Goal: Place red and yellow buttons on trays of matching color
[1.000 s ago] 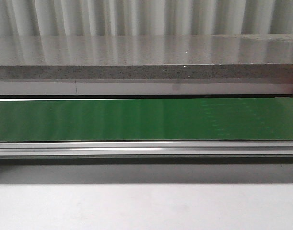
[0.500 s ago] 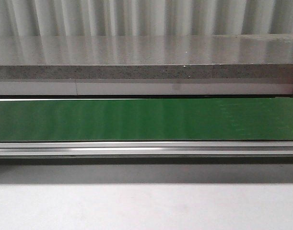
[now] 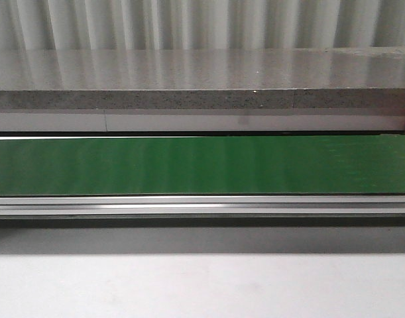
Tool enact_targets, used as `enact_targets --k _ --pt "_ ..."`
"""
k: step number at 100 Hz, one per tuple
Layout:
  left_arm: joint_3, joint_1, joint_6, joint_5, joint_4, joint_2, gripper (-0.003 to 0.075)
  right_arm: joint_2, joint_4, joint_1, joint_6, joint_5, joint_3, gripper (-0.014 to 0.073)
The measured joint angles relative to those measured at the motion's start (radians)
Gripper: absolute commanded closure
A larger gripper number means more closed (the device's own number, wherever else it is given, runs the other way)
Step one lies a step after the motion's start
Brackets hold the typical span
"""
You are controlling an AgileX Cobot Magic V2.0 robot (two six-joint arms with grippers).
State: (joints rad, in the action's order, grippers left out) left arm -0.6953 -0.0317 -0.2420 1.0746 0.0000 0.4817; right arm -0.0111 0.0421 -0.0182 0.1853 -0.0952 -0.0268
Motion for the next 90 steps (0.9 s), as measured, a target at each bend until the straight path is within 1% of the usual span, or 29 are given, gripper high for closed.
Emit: enact_targets --k 11,18,33,62,69,71,76,79,80,81,83,86,88,90 --pt "0.000 0.000 0.000 0.003 0.000 0.000 0.0575 0.000 0.000 0.000 0.000 0.000 0.000 0.0661" --pt "0.000 0.000 -0.019 0.004 0.006 0.000 0.0533 0.000 0.000 0.000 0.000 0.000 0.000 0.0661" --pt "0.000 0.000 -0.051 0.004 0.011 0.000 0.0530 0.000 0.000 0.000 0.000 0.000 0.000 0.0661" --pt "0.000 0.000 -0.056 0.004 0.000 0.000 0.0528 0.000 0.000 0.000 0.000 0.000 0.000 0.0661" --pt "0.000 0.000 -0.056 0.009 0.000 0.000 0.0492 0.000 0.000 0.000 0.000 0.000 0.000 0.0661" --pt "0.000 0.000 -0.056 0.012 0.000 0.000 0.0467 0.000 0.000 0.000 0.000 0.000 0.000 0.0661" --pt "0.000 0.000 -0.056 0.019 0.000 0.000 0.0375 0.000 0.000 0.000 0.000 0.000 0.000 0.0661" --pt "0.000 0.000 -0.056 0.022 0.000 0.000 0.0287 0.000 0.000 0.000 0.000 0.000 0.000 0.0661" --pt "0.000 0.000 -0.056 0.024 0.000 0.000 0.0268 0.000 0.000 0.000 0.000 0.000 0.000 0.0661" --pt "0.000 0.000 -0.056 0.027 0.000 0.000 0.0230 0.000 0.000 0.000 0.000 0.000 0.000 0.0661" --pt "0.000 0.000 -0.056 0.029 0.000 0.000 0.0192 0.000 0.000 0.000 0.000 0.000 0.000 0.0661" --pt "0.000 0.000 -0.056 0.034 0.000 0.000 0.0103 0.000 0.000 0.000 0.000 0.000 0.000 0.0661" --pt "0.000 0.000 -0.056 0.037 0.000 0.000 0.0058 0.000 0.000 0.000 0.000 0.000 0.000 0.0661" --pt "0.000 0.000 -0.056 0.039 0.000 0.000 0.0032 0.000 0.000 0.000 0.000 0.000 0.000 0.0661"
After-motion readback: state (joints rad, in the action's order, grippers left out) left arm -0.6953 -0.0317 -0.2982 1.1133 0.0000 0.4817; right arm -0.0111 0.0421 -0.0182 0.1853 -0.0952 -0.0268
